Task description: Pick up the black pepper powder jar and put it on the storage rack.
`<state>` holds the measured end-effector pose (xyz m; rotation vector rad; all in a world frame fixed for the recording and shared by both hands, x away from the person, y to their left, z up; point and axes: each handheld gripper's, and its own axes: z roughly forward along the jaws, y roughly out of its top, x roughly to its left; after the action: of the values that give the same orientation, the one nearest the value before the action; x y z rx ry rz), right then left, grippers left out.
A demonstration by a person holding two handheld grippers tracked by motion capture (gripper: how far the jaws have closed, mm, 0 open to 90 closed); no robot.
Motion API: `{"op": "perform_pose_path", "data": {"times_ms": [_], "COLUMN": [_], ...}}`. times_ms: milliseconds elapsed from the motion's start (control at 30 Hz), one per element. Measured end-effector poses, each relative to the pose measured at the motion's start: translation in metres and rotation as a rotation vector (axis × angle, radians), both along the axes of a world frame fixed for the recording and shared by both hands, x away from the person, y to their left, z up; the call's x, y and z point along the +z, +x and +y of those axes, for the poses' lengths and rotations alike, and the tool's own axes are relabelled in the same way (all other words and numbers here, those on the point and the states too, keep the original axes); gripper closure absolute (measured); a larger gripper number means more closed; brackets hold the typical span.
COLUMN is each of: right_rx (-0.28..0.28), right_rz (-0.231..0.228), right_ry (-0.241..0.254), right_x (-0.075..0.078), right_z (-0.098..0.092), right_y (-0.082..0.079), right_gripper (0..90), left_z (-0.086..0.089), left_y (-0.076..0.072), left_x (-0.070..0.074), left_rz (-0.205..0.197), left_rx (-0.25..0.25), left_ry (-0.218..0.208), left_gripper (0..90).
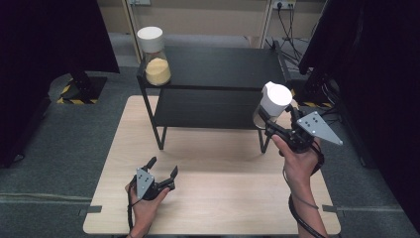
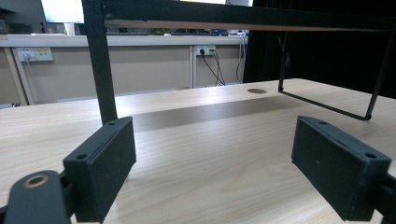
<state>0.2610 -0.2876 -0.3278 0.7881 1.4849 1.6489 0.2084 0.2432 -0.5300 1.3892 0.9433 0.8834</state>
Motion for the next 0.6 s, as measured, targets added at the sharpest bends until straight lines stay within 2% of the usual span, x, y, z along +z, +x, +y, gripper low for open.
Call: {"op": "perform_pose_path", "data": {"times_ms": [600], "right_rx": [-0.006], "right_rz": [-0.013], "right_ry": [0.008], "right_x": [0.013], "right_z": [0.001], "right_y": [0.005], "right_gripper": [30.7], "left_z": [0.000], "left_y": [0.000], "left_x": [0.000], "left_rz": [0.002], "left_rx": [0.000], "left_ry": [0.002], "left_gripper": [13.4]}}
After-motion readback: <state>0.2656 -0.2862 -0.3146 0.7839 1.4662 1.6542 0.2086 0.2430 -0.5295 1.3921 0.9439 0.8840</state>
